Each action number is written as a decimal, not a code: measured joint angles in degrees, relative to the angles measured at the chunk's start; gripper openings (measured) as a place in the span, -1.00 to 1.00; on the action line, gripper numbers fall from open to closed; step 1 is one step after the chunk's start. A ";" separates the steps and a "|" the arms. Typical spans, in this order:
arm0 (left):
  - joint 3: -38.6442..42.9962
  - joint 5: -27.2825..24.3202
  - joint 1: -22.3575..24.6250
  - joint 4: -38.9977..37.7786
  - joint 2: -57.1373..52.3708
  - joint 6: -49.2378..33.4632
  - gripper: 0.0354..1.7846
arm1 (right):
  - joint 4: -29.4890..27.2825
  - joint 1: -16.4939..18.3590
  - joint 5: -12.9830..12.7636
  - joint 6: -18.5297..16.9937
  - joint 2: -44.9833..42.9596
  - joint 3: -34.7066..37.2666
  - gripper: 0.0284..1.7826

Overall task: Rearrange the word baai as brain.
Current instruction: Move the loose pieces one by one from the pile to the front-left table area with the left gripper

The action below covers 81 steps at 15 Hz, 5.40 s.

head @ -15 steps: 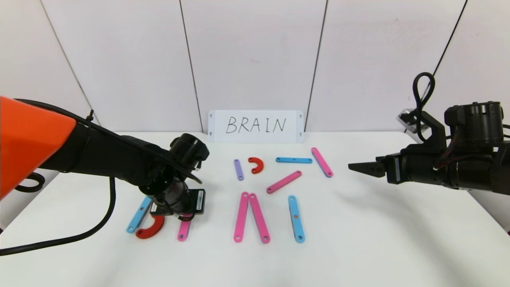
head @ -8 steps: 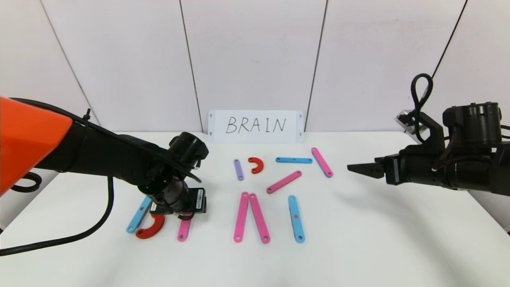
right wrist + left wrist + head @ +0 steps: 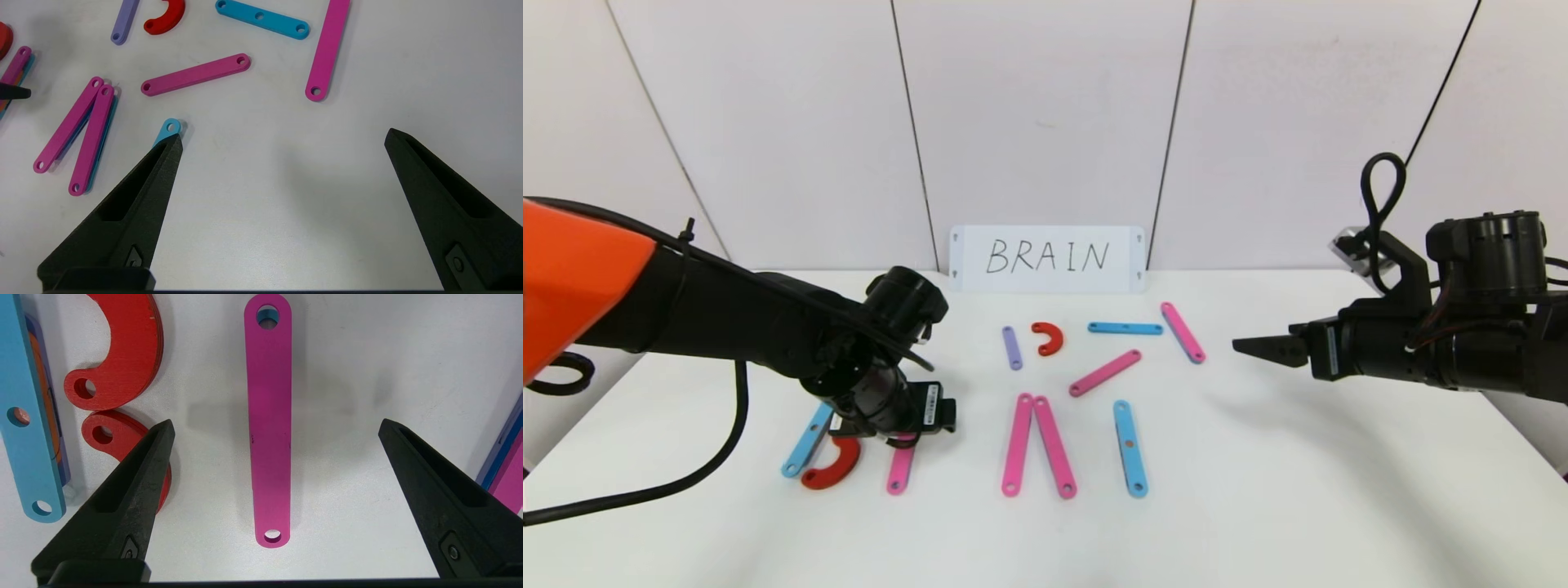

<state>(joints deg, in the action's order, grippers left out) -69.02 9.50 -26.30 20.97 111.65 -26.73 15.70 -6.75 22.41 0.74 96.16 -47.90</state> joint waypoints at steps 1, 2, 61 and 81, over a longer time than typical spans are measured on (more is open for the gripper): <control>0.15 0.26 -0.05 0.00 -0.29 0.09 0.96 | 0.00 0.00 0.00 0.02 0.01 0.00 0.94; 0.37 0.34 -0.16 0.02 -0.71 0.20 0.96 | 0.00 -0.07 -0.04 0.02 0.06 0.00 0.94; 7.59 -3.52 -0.60 -18.91 -0.44 1.16 0.96 | 0.04 -0.68 -0.04 0.05 0.52 0.71 0.94; -23.28 4.47 -4.24 -21.07 13.13 13.04 0.96 | 2.43 0.34 0.11 -0.59 0.15 0.77 0.94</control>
<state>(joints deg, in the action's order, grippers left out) -92.31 13.97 -30.54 -0.10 124.78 -13.69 18.13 -6.41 22.52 0.16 96.31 -47.13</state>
